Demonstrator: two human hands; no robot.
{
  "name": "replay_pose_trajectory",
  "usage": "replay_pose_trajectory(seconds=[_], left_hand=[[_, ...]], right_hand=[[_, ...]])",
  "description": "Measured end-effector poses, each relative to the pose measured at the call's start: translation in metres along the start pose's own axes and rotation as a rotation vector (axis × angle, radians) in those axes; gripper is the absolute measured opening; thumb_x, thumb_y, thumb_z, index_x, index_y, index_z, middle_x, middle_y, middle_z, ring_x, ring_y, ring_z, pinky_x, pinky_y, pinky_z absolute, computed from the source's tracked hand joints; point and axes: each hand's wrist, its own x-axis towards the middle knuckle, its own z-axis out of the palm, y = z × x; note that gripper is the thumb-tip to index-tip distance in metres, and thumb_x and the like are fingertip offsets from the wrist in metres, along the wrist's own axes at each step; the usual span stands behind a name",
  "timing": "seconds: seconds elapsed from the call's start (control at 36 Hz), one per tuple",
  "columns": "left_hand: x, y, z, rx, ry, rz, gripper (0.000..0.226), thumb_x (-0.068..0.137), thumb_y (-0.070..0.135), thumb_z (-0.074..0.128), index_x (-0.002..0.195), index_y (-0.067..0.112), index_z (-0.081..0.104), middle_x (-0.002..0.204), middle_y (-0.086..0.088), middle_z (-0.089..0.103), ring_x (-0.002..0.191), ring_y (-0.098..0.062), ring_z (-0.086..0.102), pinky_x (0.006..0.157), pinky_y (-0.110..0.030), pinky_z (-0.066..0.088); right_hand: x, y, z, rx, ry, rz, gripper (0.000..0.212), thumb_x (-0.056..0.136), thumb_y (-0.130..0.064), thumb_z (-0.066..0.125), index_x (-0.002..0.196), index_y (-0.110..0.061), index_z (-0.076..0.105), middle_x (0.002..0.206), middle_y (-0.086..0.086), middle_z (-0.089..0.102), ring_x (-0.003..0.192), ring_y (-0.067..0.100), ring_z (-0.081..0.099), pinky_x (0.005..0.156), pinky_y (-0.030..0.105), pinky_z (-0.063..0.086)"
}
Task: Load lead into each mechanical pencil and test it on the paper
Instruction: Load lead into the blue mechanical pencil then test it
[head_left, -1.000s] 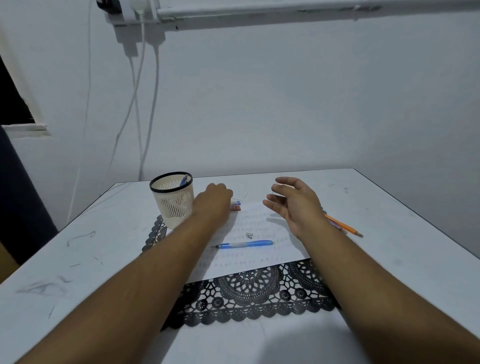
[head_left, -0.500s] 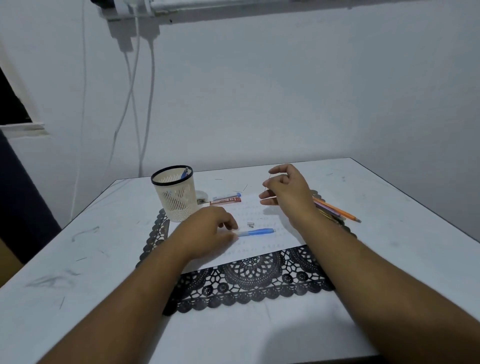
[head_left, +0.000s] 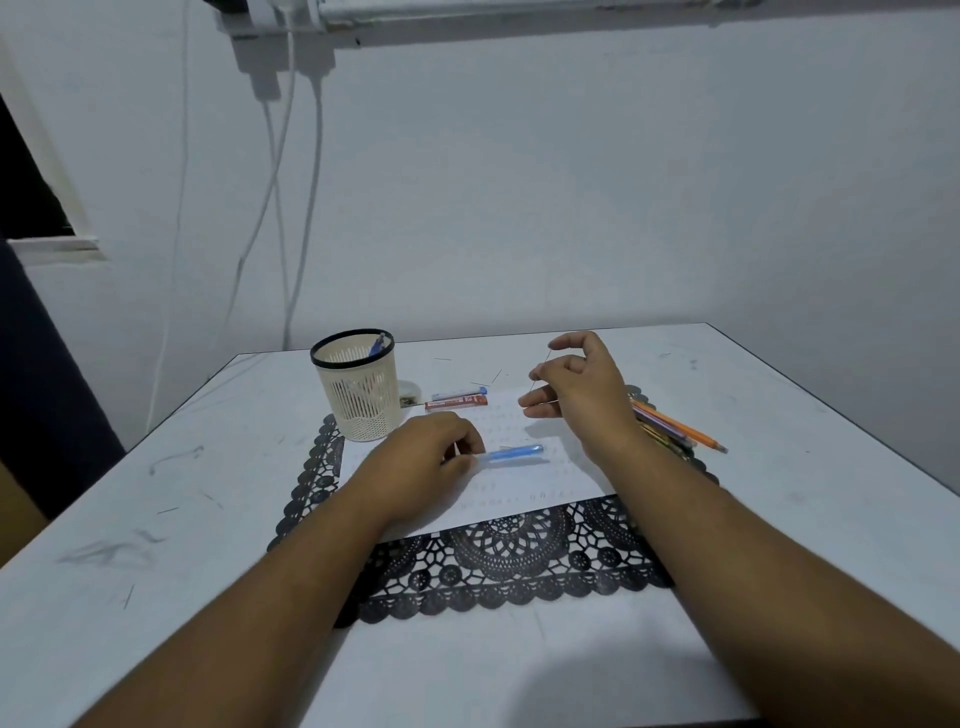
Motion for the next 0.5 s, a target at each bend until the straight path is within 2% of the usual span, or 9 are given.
replay_pose_trajectory(seconds=[0.11, 0.31, 0.5], left_hand=[[0.003, -0.008, -0.010, -0.066, 0.045, -0.011, 0.009, 0.101, 0.025, 0.062, 0.098, 0.033, 0.067, 0.094, 0.018, 0.064, 0.086, 0.000, 0.058, 0.071, -0.023, 0.044], [0.001, -0.017, -0.019, -0.181, 0.133, -0.081, 0.007, 0.102, 0.023, 0.062, 0.103, 0.029, 0.063, 0.096, 0.017, 0.069, 0.089, 0.007, 0.059, 0.068, -0.015, 0.043], [0.001, -0.014, -0.019, -0.198, 0.148, -0.099, 0.006, 0.102, 0.026, 0.063, 0.102, 0.031, 0.063, 0.095, 0.016, 0.068, 0.087, 0.008, 0.058, 0.068, -0.017, 0.042]], right_hand=[[0.000, -0.005, 0.001, 0.035, 0.016, -0.002, 0.022, 0.099, 0.000, 0.058, 0.115, -0.015, 0.053, 0.098, 0.016, 0.073, 0.071, 0.032, 0.076, 0.065, 0.040, 0.065], [-0.006, -0.014, 0.007, 0.083, 0.016, -0.014, 0.016, 0.101, -0.009, 0.061, 0.112, -0.018, 0.053, 0.089, 0.007, 0.079, 0.072, 0.025, 0.075, 0.062, 0.042, 0.063], [-0.016, -0.022, 0.012, 0.050, -0.005, -0.118, 0.013, 0.105, -0.015, 0.058, 0.113, -0.020, 0.049, 0.090, 0.004, 0.080, 0.074, 0.027, 0.075, 0.060, 0.041, 0.063]])
